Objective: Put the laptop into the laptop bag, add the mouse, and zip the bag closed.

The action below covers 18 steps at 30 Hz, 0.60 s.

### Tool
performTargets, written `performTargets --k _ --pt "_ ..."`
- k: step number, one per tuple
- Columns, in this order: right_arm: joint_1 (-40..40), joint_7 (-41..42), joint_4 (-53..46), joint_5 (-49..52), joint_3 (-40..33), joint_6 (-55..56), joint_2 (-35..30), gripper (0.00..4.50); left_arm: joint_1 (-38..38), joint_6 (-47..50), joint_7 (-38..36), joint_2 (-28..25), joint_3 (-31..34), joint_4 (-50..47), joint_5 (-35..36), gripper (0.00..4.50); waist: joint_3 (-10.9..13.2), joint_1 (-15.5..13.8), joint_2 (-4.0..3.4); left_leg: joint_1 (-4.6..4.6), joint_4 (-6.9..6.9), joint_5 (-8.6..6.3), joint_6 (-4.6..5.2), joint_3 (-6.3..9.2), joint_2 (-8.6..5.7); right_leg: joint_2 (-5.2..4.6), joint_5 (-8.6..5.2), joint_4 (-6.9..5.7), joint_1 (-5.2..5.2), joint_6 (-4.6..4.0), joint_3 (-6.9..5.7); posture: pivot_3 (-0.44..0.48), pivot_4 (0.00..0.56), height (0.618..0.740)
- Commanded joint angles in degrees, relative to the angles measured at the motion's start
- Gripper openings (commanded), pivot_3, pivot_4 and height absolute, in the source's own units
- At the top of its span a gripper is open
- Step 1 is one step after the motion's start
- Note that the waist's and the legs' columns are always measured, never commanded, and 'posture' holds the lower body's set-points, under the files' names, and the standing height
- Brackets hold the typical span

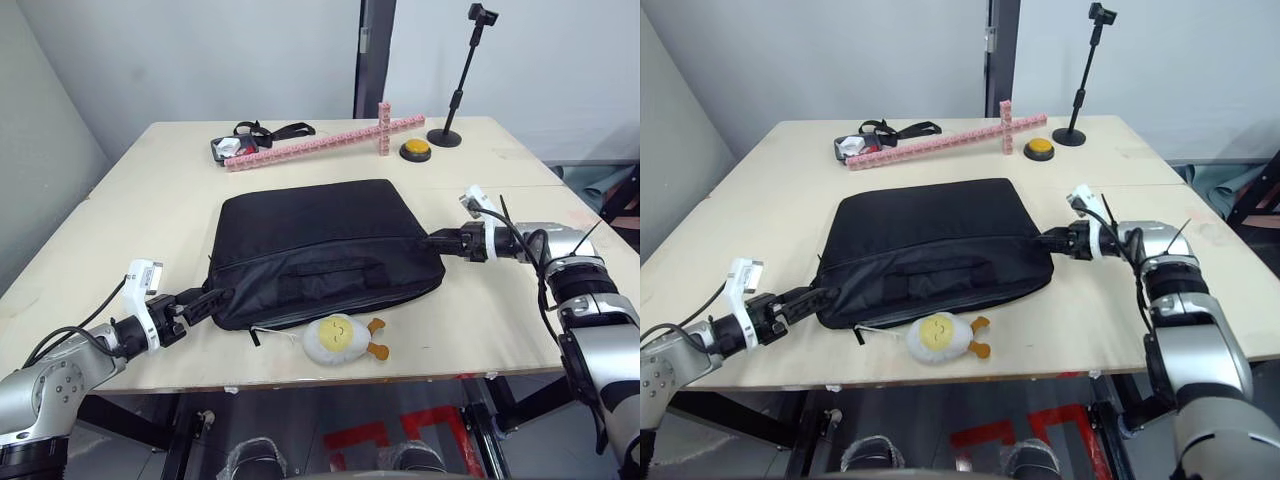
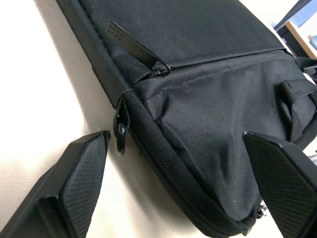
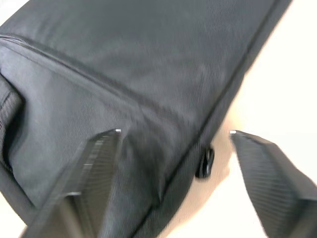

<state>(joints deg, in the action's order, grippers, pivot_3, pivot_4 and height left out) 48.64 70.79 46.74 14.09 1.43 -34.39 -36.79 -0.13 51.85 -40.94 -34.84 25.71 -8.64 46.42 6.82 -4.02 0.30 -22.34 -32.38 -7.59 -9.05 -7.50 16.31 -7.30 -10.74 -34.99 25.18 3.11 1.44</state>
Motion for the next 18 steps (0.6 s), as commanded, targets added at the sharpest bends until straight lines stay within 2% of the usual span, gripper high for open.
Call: performTargets --k 1,8,11,18 --pt "-0.2 0.1 -2.6 1.3 -1.9 -1.1 -0.6 2.27 1.2 -0.7 0.7 -0.2 -0.5 -0.6 0.0 3.62 0.0 0.0 0.0 0.0 0.0 0.0 0.0 0.0 0.0 0.0 0.0 0.0 0.0 0.0 0.0 0.0 0.15 0.74" --pt "-2.4 0.5 -6.0 2.2 -3.0 -3.3 -0.7 0.0 1.7 -1.1 0.0 -1.0 -1.2 0.4 -0.1 1.18 0.0 0.0 0.0 0.01 0.0 0.0 0.0 0.0 0.0 0.0 0.0 0.0 0.0 0.0 0.0 0.0 0.15 0.74" --pt "-3.1 0.4 -6.9 2.7 -3.4 -4.3 -1.1 0.0 2.1 -1.4 -0.4 -1.5 -1.6 0.7 -0.5 0.1 0.0 -0.2 0.0 0.02 0.01 0.0 0.0 0.0 0.0 0.0 0.0 0.0 0.0 0.0 0.0 0.0 0.15 0.74" --pt "-6.9 1.3 -14.4 5.2 -4.4 -8.9 -2.6 0.0 5.7 -2.2 -0.7 -3.0 -3.1 2.0 -1.9 0.04 0.0 -0.8 0.0 0.05 0.01 0.0 0.0 0.0 0.0 0.0 0.0 -0.02 -0.01 0.0 0.0 0.0 0.15 0.74"
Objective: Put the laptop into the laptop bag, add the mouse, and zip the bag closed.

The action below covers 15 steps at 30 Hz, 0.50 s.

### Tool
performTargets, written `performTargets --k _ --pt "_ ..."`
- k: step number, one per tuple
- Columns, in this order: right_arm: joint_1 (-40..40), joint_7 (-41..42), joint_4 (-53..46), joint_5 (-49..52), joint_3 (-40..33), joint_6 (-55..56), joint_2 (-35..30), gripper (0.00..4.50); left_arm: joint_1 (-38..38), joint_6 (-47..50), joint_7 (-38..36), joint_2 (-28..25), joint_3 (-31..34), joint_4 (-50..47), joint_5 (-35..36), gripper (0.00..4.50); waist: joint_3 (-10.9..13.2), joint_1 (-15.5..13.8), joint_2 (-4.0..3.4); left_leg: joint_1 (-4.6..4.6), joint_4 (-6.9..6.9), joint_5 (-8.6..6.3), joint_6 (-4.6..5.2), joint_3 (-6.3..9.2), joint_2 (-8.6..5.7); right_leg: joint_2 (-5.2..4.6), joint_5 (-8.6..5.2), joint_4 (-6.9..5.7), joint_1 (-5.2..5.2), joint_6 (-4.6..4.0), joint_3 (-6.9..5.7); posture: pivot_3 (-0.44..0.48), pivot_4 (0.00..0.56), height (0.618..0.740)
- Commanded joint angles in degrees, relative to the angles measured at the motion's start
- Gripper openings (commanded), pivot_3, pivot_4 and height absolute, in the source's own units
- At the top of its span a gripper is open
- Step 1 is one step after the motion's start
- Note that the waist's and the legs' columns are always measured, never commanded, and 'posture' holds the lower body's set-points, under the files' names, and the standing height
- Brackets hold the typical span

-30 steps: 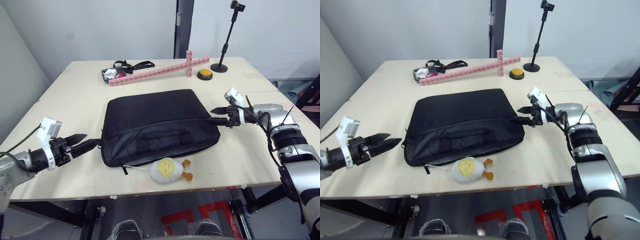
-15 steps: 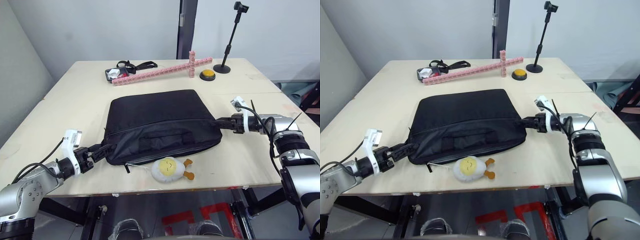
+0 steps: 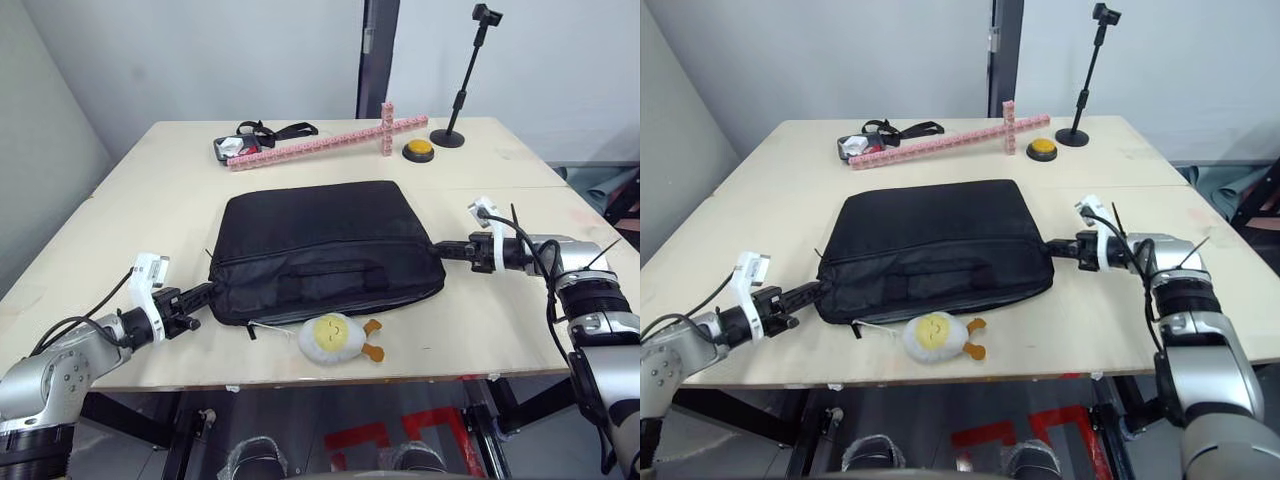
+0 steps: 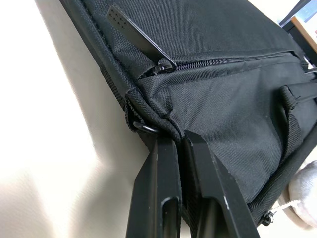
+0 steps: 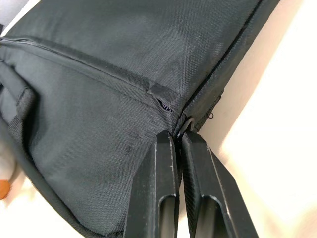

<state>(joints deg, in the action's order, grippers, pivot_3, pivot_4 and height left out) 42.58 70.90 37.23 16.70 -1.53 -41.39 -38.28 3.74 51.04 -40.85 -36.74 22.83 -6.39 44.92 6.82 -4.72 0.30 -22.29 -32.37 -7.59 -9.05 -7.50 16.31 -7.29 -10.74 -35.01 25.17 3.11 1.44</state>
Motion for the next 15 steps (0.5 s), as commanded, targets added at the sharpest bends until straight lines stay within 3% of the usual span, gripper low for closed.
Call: performTargets --k 1,9,15 --pt "-2.0 1.6 -6.9 3.2 -1.5 -2.8 -1.6 0.0 2.2 -1.6 -1.0 -1.4 -0.5 0.1 -0.9 0.04 0.0 -0.1 0.0 -0.01 0.0 0.0 0.0 0.0 0.0 0.0 0.0 0.0 0.0 0.0 0.0 0.0 0.15 0.74" --pt "-10.1 0.9 -20.7 7.9 -2.5 -9.1 -3.6 0.0 2.5 -2.5 -3.4 -4.0 -1.4 2.8 -3.0 0.04 0.0 -0.5 0.0 -0.01 0.08 0.0 -0.01 -0.01 0.0 0.01 0.0 0.08 0.0 0.01 0.0 0.0 0.15 0.74" --pt "-12.6 -0.9 -24.7 9.3 -3.0 -10.2 -3.8 0.0 2.1 -2.9 -4.7 -4.7 -1.2 3.8 -3.5 0.04 0.0 -0.5 0.0 0.07 0.08 -0.01 -0.03 -0.03 0.0 0.0 0.0 0.05 -0.03 0.01 0.02 0.0 0.15 0.74"
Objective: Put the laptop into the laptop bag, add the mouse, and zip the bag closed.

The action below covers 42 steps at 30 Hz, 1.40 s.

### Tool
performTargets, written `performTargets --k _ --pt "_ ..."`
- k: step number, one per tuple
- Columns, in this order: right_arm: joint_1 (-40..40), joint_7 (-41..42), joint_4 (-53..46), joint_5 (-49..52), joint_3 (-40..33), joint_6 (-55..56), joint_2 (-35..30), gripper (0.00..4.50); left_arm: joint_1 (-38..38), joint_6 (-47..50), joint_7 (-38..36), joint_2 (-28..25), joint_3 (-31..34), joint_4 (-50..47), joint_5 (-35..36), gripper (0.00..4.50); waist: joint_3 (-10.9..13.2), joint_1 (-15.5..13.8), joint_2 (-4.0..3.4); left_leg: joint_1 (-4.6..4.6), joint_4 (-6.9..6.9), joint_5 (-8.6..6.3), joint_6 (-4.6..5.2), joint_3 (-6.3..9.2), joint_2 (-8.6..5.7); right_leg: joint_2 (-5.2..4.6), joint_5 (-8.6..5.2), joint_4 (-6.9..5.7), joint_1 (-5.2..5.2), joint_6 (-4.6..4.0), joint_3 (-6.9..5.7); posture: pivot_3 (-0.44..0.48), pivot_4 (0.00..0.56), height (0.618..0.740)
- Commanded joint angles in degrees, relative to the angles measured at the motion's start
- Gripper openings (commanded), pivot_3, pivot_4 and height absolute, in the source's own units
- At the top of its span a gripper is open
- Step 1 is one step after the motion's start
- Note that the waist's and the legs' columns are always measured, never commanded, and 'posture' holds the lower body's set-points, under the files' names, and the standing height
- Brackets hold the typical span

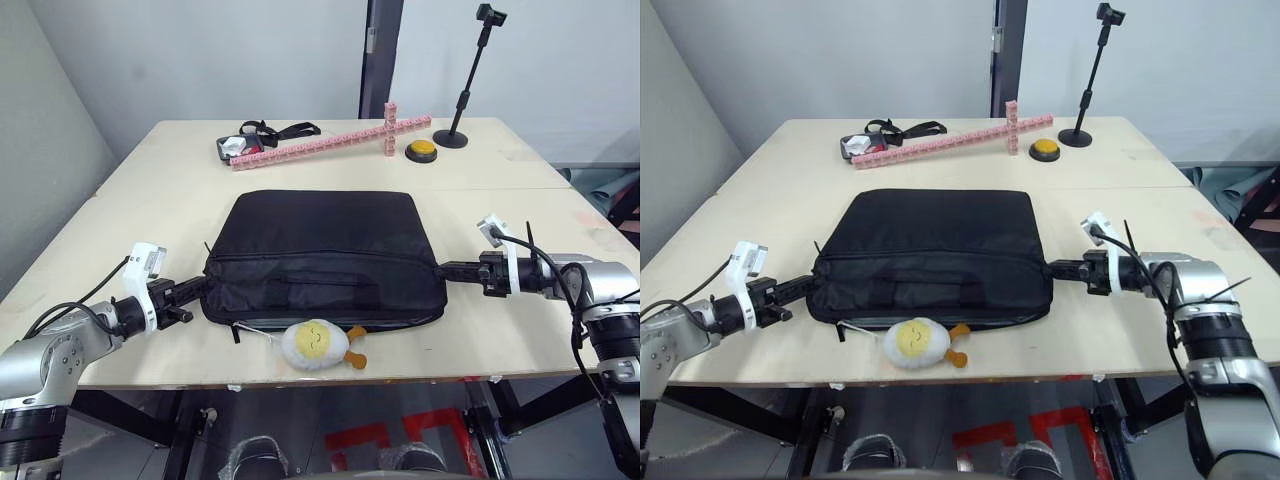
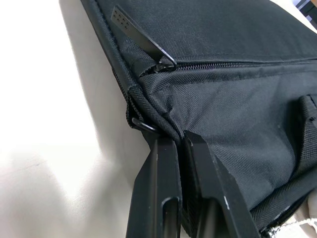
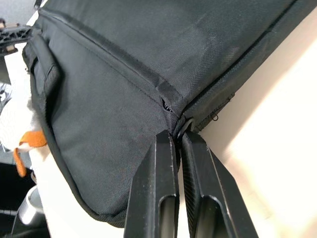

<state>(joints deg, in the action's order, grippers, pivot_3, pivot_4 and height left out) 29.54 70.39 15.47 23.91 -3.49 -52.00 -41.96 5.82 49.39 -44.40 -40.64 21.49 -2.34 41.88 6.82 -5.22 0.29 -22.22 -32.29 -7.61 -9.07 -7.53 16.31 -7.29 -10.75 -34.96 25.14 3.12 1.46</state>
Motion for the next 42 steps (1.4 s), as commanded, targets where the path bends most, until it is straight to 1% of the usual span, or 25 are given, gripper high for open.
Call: performTargets --k 1,4,6,9,10,15,16,17,19,21,24,25,28,29,31,32,34,36,38,40,41,42 --pt "0.5 -1.0 -2.6 1.7 -1.0 1.4 0.0 0.0 0.0 -1.7 -1.3 -0.8 0.0 -0.1 -0.7 0.04 0.0 0.1 0.0 0.02 0.0 0.0 0.0 -0.01 0.0 0.0 0.0 -0.01 0.0 0.0 0.01 0.0 0.15 0.74" --pt "0.9 -1.9 -1.5 1.5 -1.2 3.3 0.1 0.0 -0.1 -2.5 -1.4 -0.7 0.0 0.0 -1.1 0.04 0.0 0.0 0.0 0.02 -0.01 0.0 0.0 -0.01 0.0 0.0 0.0 -0.02 0.0 0.0 0.02 0.0 0.15 0.74" --pt "1.0 -1.3 -0.6 1.2 -0.9 4.7 -0.7 0.75 -0.3 -2.7 -1.5 -0.9 0.7 0.5 -1.2 0.74 0.0 0.0 0.0 0.02 -0.01 0.0 -0.01 -0.01 0.0 0.0 0.0 -0.02 0.0 0.0 0.02 0.0 0.15 0.74" --pt "2.1 -0.5 1.8 0.2 -1.3 7.6 -2.6 1.69 -1.4 -2.6 -2.4 -2.3 3.5 1.0 -0.7 1.7 0.0 0.1 0.0 0.02 -0.01 0.0 0.0 -0.01 0.0 0.0 0.0 -0.02 -0.01 0.0 0.02 0.0 0.15 0.74" --pt "2.7 -0.5 2.7 -0.3 -1.5 8.9 -3.4 2.12 -2.0 -2.7 -2.8 -3.1 4.6 1.2 -0.6 2.13 0.0 0.1 0.0 0.01 -0.02 0.0 0.0 -0.01 0.0 0.0 0.0 -0.02 -0.01 0.0 0.02 0.0 0.15 0.74" --pt "4.5 1.5 4.0 -0.6 -2.4 12.8 -8.3 3.82 -5.6 -3.6 -7.0 -7.7 9.9 1.1 0.1 3.91 0.0 0.1 0.02 0.0 0.02 -0.01 -0.01 -0.01 0.0 0.0 -0.01 0.03 -0.01 0.02 0.01 0.0 0.15 0.74" --pt "4.7 2.0 3.7 -0.1 -2.7 12.9 -9.1 4.16 -5.9 -3.4 -7.6 -8.4 11.0 1.0 0.5 4.26 0.0 0.1 0.01 0.04 0.03 -0.01 -0.01 -0.02 0.0 0.0 -0.01 0.04 -0.03 0.02 0.01 0.0 0.15 0.74" --pt "5.0 2.5 3.4 0.3 -3.2 13.0 -9.9 4.48 -6.3 -3.4 -8.2 -9.1 12.1 0.8 0.8 4.5 0.0 0.0 0.02 0.04 0.03 -0.01 -0.01 -0.02 0.0 0.0 -0.01 0.04 -0.03 0.02 0.01 0.0 0.15 0.74" --pt "5.9 3.7 1.9 1.2 -4.5 13.2 -12.3 4.48 -6.9 -3.9 -10.1 -11.2 15.0 -0.2 1.3 4.5 0.0 -0.1 0.02 0.05 0.01 -0.01 -0.02 -0.02 0.0 0.0 -0.01 0.03 -0.05 0.02 0.01 0.0 0.15 0.74" --pt "5.9 6.5 -2.2 3.9 -5.9 11.2 -15.5 4.48 -7.1 -5.4 -12.3 -13.8 17.4 -1.0 1.2 4.5 0.1 -0.2 0.04 0.05 0.01 -0.01 -0.01 -0.01 0.0 0.0 -0.01 0.03 -0.05 0.02 0.01 0.0 0.15 0.74" --pt "4.0 10.2 -9.2 7.4 -6.8 9.2 -19.3 4.48 -6.9 -7.2 -15.2 -16.8 18.5 -1.3 0.6 4.5 0.1 -0.3 0.05 0.06 0.04 -0.02 -0.01 -0.02 0.0 0.0 -0.02 0.04 -0.04 0.02 0.01 0.0 0.15 0.74" --pt "3.0 11.7 -13.7 9.2 -7.6 8.9 -20.7 4.48 -6.7 -7.8 -17.9 -19.5 18.5 -1.1 0.2 4.5 0.1 -0.3 0.08 0.08 0.05 -0.02 -0.01 -0.02 0.0 0.0 -0.02 0.06 -0.06 0.03 0.01 0.0 0.15 0.74" --pt "1.4 14.0 -22.7 11.7 -7.9 9.8 -23.3 4.48 -4.5 -9.7 -23.7 -26.8 16.0 -0.3 -1.5 4.5 0.1 -0.3 0.21 0.13 0.09 -0.03 -0.02 -0.01 0.01 0.02 -0.05 0.05 -0.07 0.07 0.01 0.0 0.15 0.74" --pt "1.4 14.2 -24.1 11.9 -7.4 10.1 -23.6 4.48 -3.1 -10.0 -24.5 -28.0 14.6 -0.4 -1.5 4.5 0.1 -0.3 0.2 0.15 0.09 -0.04 -0.03 -0.03 0.02 0.02 -0.05 0.06 -0.08 0.07 0.02 0.0 0.15 0.74" --pt "2.4 13.9 -27.3 12.7 -5.8 10.5 -23.0 4.48 2.0 -11.6 -25.3 -29.2 9.5 -0.8 -2.0 4.5 0.1 -0.3 0.2 0.17 0.05 -0.18 -0.24 -0.07 0.02 0.01 -0.05 0.06 -0.11 0.06 0.07 0.0 0.15 0.74" --pt "3.6 12.7 -29.2 14.1 -5.0 9.4 -21.6 4.48 5.5 -12.3 -25.5 -28.9 6.2 -1.4 -2.2 4.5 0.1 -0.3 0.16 0.23 0.02 -0.32 -0.46 -0.07 0.02 -0.01 -0.05 0.04 -0.18 0.06 0.08 0.0 0.15 0.74" --pt "5.2 11.0 -32.9 16.9 -3.6 7.7 -19.0 4.48 11.7 -13.7 -25.1 -26.9 0.0 -1.8 -3.4 4.5 0.1 -0.2 0.14 0.31 0.0 -0.32 -0.46 -0.08 0.02 -0.01 -0.05 -0.07 -0.2 0.06 0.08 0.0 0.15 0.74" --pt "5.1 9.3 -37.6 17.4 -0.9 8.5 -16.0 4.48 17.2 -15.8 -24.0 -22.6 -6.1 -1.2 -5.4 4.5 0.1 -0.3 0.06 0.28 -0.01 -0.31 -0.45 -0.08 0.02 -0.01 -0.04 -0.22 -0.11 0.05 0.1 0.0 0.15 0.74" --pt "4.4 7.3 -41.3 15.3 2.9 10.5 -13.4 4.48 21.3 -18.6 -23.8 -18.1 -10.9 0.4 -8.1 4.5 0.1 -0.2 0.05 0.26 -0.02 -0.28 -0.44 -0.05 0.02 0.01 -0.04 -0.3 -0.08 0.05 0.09 0.0 0.15 0.74" --pt "4.8 5.9 -44.0 12.5 7.5 12.7 -10.7 4.5 25.2 -20.8 -24.0 -13.0 -15.5 2.7 -10.3 4.0 0.1 -0.2 0.06 0.19 -0.08 -0.14 -0.27 -0.04 0.02 0.01 -0.03 -0.27 -0.06 0.04 0.09 0.0 0.15 0.74" --pt "5.3 5.6 -44.5 10.9 9.8 14.2 -9.6 4.5 27.0 -21.6 -24.1 -10.7 -17.5 3.9 -11.3 3.71 0.1 -0.2 0.07 0.15 -0.09 0.03 -0.02 -0.05 0.01 0.01 -0.03 -0.23 -0.05 0.03 0.11 0.0 0.15 0.74" --pt "5.8 5.2 -44.6 9.2 11.8 15.5 -8.5 4.5 28.6 -22.2 -24.3 -8.6 -19.1 5.1 -12.1 3.39 0.1 -0.2 0.08 0.15 -0.1 0.03 -0.04 -0.04 0.01 0.01 -0.02 -0.21 -0.07 0.03 0.1 0.0 0.15 0.74"
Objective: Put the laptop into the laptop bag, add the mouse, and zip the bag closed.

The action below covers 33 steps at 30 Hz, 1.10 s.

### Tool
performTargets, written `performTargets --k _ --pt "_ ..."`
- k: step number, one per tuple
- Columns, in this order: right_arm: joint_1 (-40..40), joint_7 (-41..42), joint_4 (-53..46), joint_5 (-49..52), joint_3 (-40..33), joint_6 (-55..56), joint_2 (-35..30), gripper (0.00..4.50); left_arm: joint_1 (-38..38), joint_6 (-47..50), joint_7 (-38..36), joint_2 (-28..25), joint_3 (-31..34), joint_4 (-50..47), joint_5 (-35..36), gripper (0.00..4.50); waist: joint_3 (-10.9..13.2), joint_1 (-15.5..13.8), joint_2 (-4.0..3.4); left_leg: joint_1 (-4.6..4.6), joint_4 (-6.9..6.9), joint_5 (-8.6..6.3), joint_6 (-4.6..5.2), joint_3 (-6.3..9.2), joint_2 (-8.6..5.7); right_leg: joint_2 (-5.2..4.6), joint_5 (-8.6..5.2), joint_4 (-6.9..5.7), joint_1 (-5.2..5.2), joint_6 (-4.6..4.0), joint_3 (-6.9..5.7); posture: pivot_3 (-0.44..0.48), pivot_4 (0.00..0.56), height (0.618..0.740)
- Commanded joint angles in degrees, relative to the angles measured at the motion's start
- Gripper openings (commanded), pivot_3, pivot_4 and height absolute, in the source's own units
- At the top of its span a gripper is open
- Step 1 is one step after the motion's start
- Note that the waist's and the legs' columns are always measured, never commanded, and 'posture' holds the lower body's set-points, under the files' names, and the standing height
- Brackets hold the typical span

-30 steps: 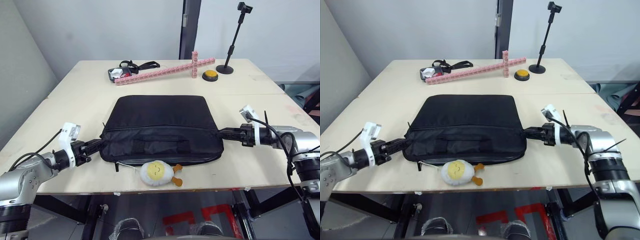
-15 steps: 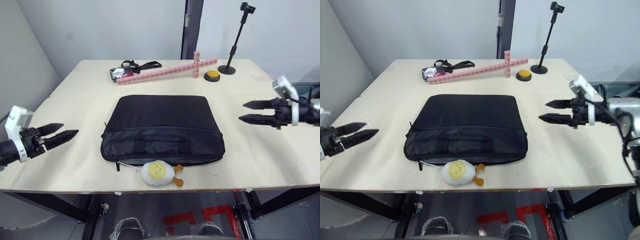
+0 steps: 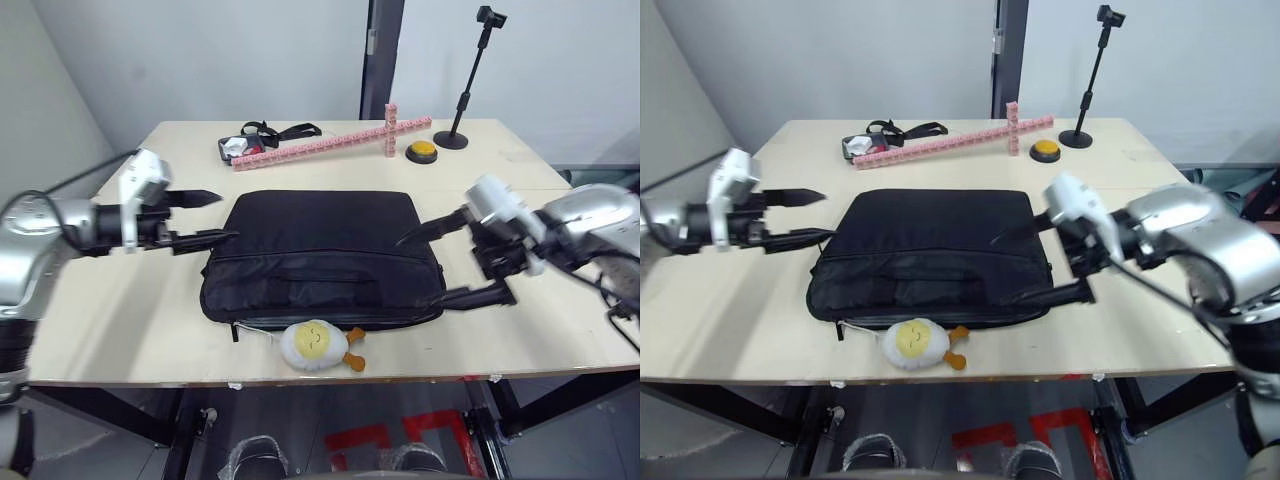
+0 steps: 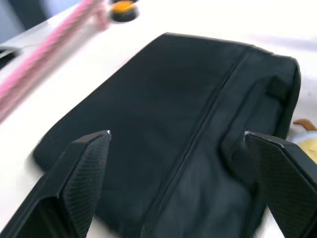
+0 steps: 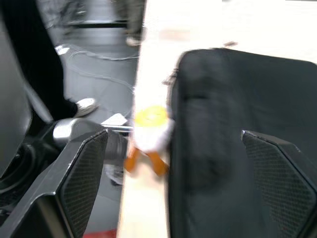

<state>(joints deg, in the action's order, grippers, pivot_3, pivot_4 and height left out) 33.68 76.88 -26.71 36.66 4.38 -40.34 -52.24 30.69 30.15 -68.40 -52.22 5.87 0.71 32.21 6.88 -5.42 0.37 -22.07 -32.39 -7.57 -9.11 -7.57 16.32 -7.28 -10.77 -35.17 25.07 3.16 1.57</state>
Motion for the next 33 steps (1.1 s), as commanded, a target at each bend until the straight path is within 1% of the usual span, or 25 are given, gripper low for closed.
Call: performTargets --k 1,3,6,8,9,10,15,17,20,22,25,26,30,31,32,33 --pt "2.2 -1.9 -1.7 -6.3 6.3 5.7 3.0 4.5 5.1 -4.2 -0.6 5.1 -5.2 3.4 -3.8 3.01 0.0 0.0 0.01 -0.04 0.0 0.0 0.0 0.01 0.0 0.0 0.0 0.01 0.02 0.0 0.0 0.0 0.15 0.74" --pt "2.9 -3.5 0.4 -12.2 11.1 10.6 5.8 4.5 7.7 -6.5 -1.0 8.9 -8.0 6.5 -5.9 2.32 0.0 0.1 0.01 -0.06 0.0 0.0 -0.01 0.0 0.0 0.0 0.01 0.0 0.05 0.01 0.0 0.0 0.15 0.74" --pt "3.8 -6.0 3.7 -18.0 16.4 14.9 10.8 4.5 11.2 -9.7 -0.4 14.6 -9.9 12.9 -8.3 1.23 0.0 0.1 0.02 -0.03 0.0 0.02 -0.05 0.01 0.0 0.0 0.01 -0.03 0.02 0.02 0.01 0.0 0.15 0.74" --pt "4.4 -6.5 6.2 -20.2 18.8 16.7 13.9 4.5 12.6 -13.2 -1.0 17.4 -11.2 17.6 -10.6 0.56 0.0 0.1 0.02 -0.04 -0.02 0.02 -0.06 0.02 0.0 0.0 0.02 -0.03 0.02 0.03 0.01 0.0 0.15 0.74" --pt "4.4 -6.5 7.3 -20.0 19.6 16.6 15.7 4.5 13.2 -14.9 -1.3 18.6 -11.8 19.9 -11.7 0.15 0.0 0.2 0.02 -0.03 -0.03 0.02 -0.06 0.02 0.0 0.0 0.02 -0.03 0.0 0.03 0.01 0.0 0.15 0.74" --pt "4.5 -6.5 8.1 -19.7 20.0 16.4 17.0 4.5 13.7 -16.1 -1.6 19.5 -12.1 21.7 -12.4 0.03 0.0 0.1 0.02 -0.05 -0.04 0.02 -0.06 0.02 -0.01 0.0 0.04 -0.03 0.02 0.06 0.02 0.0 0.15 0.74" --pt "4.0 -5.0 13.0 -22.3 24.9 18.7 21.9 4.5 17.4 -22.5 -0.4 25.6 -13.3 34.0 -16.7 0.03 0.0 -0.2 0.04 -0.1 -0.03 0.03 -0.06 0.09 -0.01 0.0 0.11 -0.02 0.0 0.16 -0.03 0.0 0.15 0.74" --pt "4.1 -4.6 14.7 -24.0 26.3 20.1 22.6 4.5 17.4 -24.0 -0.5 26.5 -13.9 37.9 -18.5 0.03 0.0 -0.2 0.04 -0.05 -0.05 0.03 -0.05 0.1 -0.02 0.0 0.11 -0.01 -0.07 0.16 -0.03 0.0 0.15 0.74" --pt "3.9 -3.6 17.4 -26.6 28.3 22.4 22.8 4.5 15.7 -25.4 -1.6 26.2 -16.4 41.9 -22.6 0.03 -0.1 -0.1 0.04 -0.01 -0.06 0.02 -0.06 0.11 -0.03 -0.01 0.11 0.01 -0.12 0.16 -0.02 0.0 0.15 0.74" --pt "3.7 -2.9 18.0 -27.3 29.0 22.8 22.7 4.5 14.7 -26.2 -1.9 26.0 -16.9 42.0 -23.7 0.03 -0.1 -0.1 0.03 0.07 -0.04 -0.02 -0.12 0.12 -0.03 -0.01 0.11 -0.02 -0.26 0.16 -0.02 0.0 0.15 0.74" --pt "3.5 -2.7 19.7 -29.3 30.0 24.9 23.5 4.5 13.5 -26.1 -1.7 26.5 -15.9 40.1 -22.8 0.03 -0.4 -0.1 0.02 0.12 -0.06 -0.14 -0.3 0.12 -0.03 -0.01 0.11 -0.04 -0.3 0.16 -0.01 0.0 0.15 0.74" --pt "3.4 -2.7 20.1 -29.7 30.2 25.2 23.7 4.5 13.2 -25.7 -1.6 26.7 -15.6 39.4 -22.5 0.03 -0.4 -0.1 0.02 0.13 -0.07 -0.27 -0.5 0.12 -0.03 -0.01 0.11 -0.04 -0.31 0.16 -0.01 0.0 0.15 0.74" --pt "3.9 -1.9 21.7 -31.1 30.9 27.1 24.7 4.5 12.3 -23.6 -2.0 26.6 -15.2 36.6 -22.3 0.03 -0.5 -0.1 0.03 0.11 -0.1 -0.28 -0.52 0.13 -0.03 -0.02 0.11 -0.08 -0.31 0.16 -0.01 0.0 0.15 0.74" --pt "4.2 -1.9 22.0 -31.7 31.1 27.5 25.0 4.09 12.2 -23.3 -1.9 26.6 -15.1 36.4 -22.4 0.0 -0.5 -0.2 0.03 0.11 -0.1 -0.28 -0.52 0.13 -0.03 -0.02 0.11 -0.07 -0.31 0.16 -0.01 0.0 0.15 0.74" --pt "4.3 -1.8 22.3 -32.3 31.3 28.0 25.1 3.96 12.0 -23.1 -2.0 26.5 -15.0 36.3 -22.4 0.0 -0.5 -0.2 0.02 0.11 -0.1 -0.28 -0.51 0.14 -0.03 -0.02 0.11 -0.06 -0.31 0.16 -0.02 0.0 0.15 0.74" --pt "4.3 -1.7 22.5 -32.6 31.3 28.5 25.2 3.67 11.8 -23.0 -2.0 26.5 -15.1 36.2 -22.4 0.0 -0.5 -0.2 0.02 0.11 -0.1 -0.28 -0.51 0.14 -0.03 -0.01 0.11 -0.06 -0.3 0.15 -0.02 0.0 0.15 0.74"
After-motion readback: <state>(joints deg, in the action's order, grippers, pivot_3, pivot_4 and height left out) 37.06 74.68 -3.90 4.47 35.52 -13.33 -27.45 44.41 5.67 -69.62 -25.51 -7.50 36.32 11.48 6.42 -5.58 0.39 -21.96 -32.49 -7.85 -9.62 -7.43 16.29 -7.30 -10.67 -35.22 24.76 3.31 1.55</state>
